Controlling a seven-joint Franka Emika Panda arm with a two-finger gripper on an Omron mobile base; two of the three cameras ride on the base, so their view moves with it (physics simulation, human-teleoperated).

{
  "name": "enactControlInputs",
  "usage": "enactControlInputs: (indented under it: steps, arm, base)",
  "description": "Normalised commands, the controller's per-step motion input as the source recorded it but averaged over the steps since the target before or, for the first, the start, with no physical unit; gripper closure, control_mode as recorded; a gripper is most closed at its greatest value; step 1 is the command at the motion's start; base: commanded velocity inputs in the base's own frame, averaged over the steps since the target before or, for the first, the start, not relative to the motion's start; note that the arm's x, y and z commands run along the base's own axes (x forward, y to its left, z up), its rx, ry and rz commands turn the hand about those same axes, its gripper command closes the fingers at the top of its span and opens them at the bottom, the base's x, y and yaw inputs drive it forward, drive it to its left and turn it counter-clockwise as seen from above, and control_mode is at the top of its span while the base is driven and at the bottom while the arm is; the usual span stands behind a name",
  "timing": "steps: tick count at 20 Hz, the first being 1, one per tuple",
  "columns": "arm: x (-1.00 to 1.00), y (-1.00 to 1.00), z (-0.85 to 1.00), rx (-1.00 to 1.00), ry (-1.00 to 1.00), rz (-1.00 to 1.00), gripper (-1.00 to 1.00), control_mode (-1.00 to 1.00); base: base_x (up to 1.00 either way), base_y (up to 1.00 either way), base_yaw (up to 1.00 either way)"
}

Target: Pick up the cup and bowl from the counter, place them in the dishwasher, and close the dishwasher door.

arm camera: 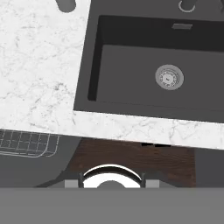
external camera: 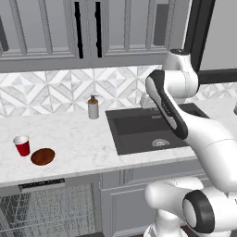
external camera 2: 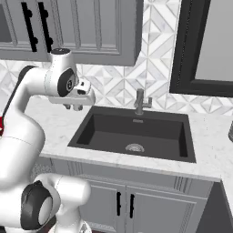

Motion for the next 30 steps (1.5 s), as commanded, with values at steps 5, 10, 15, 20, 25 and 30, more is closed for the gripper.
enactControlInputs:
  steps: [5,10,15,20,25,30]
  arm:
    - [-0.54,0.13,-0.08,-0.03,0.0,0.06,-1.0,-1.0]
    - [-0.66,0.23,-0.4,-0.01,0.07,0.04,-1.0,-1.0]
    - [-0.47,0.16,-0.51,0.01,0.0,0.0,-1.0,-1.0]
    - [0.0,0.0,0.0,0.0,-0.01,0.0,-1.0,1.0]
    - [0.0,0.0,0.0,0.0,0.0,0.0,-1.0,1.0]
    - [0.0,0.0,0.0,0.0,0.0,0.0,-1.0,1.0]
  base:
    - [0.0,0.0,0.0]
    - [0.0,0.0,0.0]
    - [0.0,0.0,0.0]
    - [-0.16,-0.05,0.05]
    - [-0.22,-0.16,0.38]
    - [-0.34,-0.48,0.66]
